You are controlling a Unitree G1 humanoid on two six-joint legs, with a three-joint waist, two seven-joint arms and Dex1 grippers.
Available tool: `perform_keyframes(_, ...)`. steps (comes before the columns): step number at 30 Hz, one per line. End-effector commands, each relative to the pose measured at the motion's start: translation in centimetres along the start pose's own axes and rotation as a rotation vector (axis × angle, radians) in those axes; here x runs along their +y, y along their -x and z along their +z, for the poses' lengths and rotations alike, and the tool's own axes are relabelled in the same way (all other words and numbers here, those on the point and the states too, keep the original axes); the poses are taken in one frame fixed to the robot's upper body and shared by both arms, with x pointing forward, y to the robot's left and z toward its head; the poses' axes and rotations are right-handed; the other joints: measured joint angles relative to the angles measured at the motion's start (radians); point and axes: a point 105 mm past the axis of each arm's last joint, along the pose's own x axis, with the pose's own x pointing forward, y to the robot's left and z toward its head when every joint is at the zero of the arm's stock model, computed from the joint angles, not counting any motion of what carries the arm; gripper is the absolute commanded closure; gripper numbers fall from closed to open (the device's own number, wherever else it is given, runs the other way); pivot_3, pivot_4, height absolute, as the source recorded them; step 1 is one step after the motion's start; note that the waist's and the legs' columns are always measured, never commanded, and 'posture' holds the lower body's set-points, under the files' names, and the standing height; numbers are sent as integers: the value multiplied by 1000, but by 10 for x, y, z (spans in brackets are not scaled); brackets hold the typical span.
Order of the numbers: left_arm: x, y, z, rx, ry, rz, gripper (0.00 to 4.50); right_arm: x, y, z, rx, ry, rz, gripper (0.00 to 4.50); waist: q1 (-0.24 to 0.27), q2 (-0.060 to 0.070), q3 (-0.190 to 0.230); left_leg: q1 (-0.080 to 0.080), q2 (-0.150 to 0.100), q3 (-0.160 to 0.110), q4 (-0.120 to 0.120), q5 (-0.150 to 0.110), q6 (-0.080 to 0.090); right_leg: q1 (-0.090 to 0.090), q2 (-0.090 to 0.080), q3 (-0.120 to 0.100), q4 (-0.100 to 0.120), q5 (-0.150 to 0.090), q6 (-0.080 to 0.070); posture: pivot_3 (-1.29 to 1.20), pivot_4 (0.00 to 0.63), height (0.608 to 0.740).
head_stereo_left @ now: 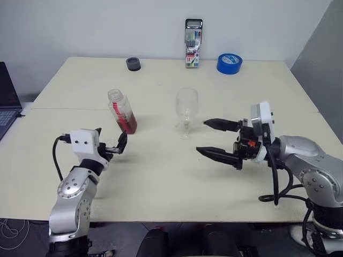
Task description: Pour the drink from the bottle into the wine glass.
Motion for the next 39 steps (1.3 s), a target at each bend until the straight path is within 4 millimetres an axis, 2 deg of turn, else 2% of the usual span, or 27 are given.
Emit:
perform_keyframes(1,4,-8,16,-60,-22,-18,0,3,-1,15,-43,41,3,11,1,0,0,0,0,0,0,0,0,0,0,0,0,0,0,0,150,740)
perform_keyframes(23,13,-54,16,-78,-43,-99,0,1,-2,19,-37,45,-40,11,0,0,0,-1,0,0,0,0,0,-1,0,-1,0,0,0,0,150,740)
perform_keyframes(32,3,-73,8,-74,-47,-143,0,-1,-3,19,-32,54,-53,11,0,0,0,-2,0,-1,1,0,-1,-1,0,-1,0,0,0,0,150,740)
perform_keyframes(39,3,-92,10,-102,-49,-110,0,-2,-4,19,-29,58,-60,11,0,0,0,-2,0,-1,1,0,-1,-1,0,-2,0,0,0,0,150,740)
